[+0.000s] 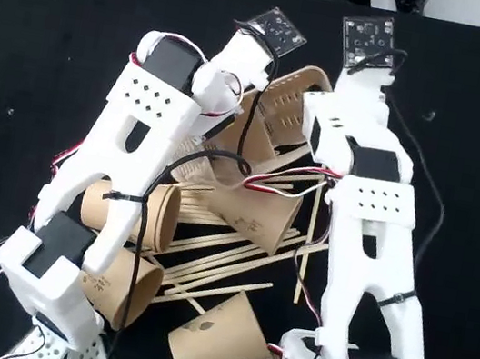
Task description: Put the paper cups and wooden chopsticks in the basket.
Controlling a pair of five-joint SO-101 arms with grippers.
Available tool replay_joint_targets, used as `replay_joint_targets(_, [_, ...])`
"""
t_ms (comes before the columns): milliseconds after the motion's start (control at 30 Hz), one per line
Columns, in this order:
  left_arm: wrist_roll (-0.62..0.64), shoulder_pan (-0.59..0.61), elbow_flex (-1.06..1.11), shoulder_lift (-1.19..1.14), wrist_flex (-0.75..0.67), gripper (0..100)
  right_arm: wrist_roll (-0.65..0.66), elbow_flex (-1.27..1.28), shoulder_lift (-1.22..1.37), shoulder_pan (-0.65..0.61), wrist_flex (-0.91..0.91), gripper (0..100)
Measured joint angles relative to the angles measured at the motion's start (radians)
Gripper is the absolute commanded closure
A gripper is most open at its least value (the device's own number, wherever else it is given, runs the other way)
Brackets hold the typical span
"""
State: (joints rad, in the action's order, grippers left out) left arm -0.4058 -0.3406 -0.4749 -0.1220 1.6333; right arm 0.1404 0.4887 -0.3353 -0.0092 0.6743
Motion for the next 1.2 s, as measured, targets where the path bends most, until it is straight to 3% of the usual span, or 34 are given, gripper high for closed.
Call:
replay_joint_targets(167, [0.043, 0.028, 0.002, 0.0, -0.075, 76, -0.046, 0.006, 0.0, 0.048, -0.002, 98.8])
replay_joint_targets(367, [0.344, 0.15, -0.11, -0.002, -0.094, 75, -0.066, 0.008, 0.015, 0.075, -0.006, 98.8])
replay_joint_targets(433, [0.388, 0.173, -0.199, -0.002, -0.064, 75, -0.072, 0.006, 0.029, 0.089, -0.012, 98.8])
replay_joint_targets(567, [0.402, 0.18, -0.361, 0.0, 0.077, 75, -0.074, -0.018, 0.057, 0.107, -0.011, 98.8])
replay_joint_targets(667, [0.404, 0.183, -0.374, 0.0, 0.104, 75, -0.074, -0.04, 0.075, 0.106, -0.006, 98.8])
replay_joint_targets(1200, [0.407, 0.144, -0.29, -0.002, -0.048, 75, -0.074, -0.054, 0.086, 0.08, -0.011, 98.8])
